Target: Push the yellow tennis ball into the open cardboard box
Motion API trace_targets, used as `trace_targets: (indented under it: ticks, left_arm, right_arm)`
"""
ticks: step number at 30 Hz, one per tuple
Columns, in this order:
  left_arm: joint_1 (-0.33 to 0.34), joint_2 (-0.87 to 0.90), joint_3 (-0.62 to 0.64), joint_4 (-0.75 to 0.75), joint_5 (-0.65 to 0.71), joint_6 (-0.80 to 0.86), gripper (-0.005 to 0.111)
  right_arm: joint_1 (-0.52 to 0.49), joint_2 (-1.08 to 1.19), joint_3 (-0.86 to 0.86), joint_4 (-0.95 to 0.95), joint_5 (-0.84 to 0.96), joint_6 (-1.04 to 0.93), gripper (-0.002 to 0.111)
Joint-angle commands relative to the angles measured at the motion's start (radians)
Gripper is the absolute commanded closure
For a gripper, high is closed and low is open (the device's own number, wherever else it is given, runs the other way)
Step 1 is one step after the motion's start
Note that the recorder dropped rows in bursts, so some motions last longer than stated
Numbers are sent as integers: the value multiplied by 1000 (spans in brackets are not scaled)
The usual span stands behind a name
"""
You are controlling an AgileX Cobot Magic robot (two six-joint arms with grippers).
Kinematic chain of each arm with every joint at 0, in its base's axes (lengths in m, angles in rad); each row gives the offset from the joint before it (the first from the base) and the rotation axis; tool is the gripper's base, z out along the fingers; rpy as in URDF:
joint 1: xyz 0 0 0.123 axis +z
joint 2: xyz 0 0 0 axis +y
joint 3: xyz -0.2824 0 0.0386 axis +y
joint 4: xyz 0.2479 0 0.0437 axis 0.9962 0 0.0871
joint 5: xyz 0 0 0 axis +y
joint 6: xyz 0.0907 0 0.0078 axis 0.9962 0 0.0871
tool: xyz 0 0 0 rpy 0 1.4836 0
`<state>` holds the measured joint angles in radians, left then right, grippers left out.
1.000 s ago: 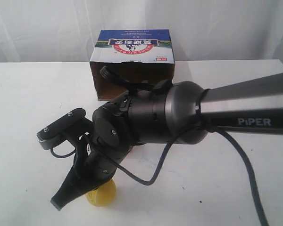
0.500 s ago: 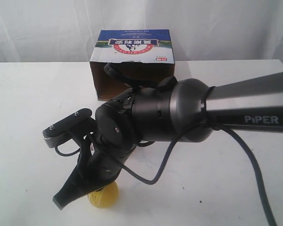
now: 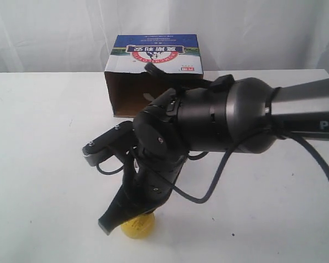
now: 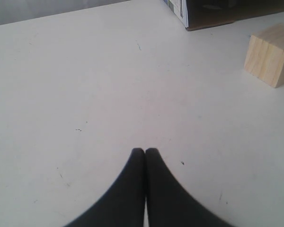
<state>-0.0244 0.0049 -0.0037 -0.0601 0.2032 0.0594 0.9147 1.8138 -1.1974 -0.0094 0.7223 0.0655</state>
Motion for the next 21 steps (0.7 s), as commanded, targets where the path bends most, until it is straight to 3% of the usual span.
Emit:
trace_targets:
  ticks: [1,12,21]
  left_arm:
    - [3,-5,4,-3,0,-7,107]
    - [3,-5,4,-3,0,-7,107]
    - [3,-5,4,-3,0,-7,107]
  right_arm:
    - [-51,-55,62,-47,4,35,108]
    - [-195,-227,105,-122,36,73,108]
    - [-137,-253,105,-61,-18,73,108]
